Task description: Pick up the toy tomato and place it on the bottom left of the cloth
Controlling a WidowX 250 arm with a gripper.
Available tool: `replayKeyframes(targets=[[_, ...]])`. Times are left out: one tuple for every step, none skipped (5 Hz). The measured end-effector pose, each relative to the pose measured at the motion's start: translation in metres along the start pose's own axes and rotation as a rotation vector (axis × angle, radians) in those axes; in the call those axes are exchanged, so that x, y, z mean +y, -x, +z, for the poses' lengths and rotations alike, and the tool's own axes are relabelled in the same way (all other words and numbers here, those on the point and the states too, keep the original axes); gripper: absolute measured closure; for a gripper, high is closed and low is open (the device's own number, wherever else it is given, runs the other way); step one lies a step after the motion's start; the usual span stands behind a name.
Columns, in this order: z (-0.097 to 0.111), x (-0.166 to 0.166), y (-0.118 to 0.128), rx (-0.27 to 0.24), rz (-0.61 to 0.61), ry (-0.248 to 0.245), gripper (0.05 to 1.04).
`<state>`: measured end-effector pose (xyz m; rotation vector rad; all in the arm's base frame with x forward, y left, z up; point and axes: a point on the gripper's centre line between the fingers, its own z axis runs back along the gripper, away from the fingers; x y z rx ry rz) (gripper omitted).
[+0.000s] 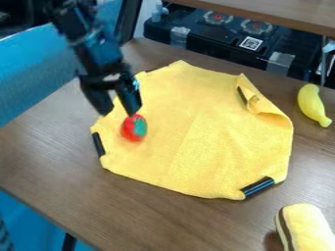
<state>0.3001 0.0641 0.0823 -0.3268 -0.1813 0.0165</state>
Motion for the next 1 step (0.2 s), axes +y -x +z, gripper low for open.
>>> replayKeyframes(targets=[[0.0231, -0.0258, -0.0087, 0.076, -0.192, -0.124, 0.083]])
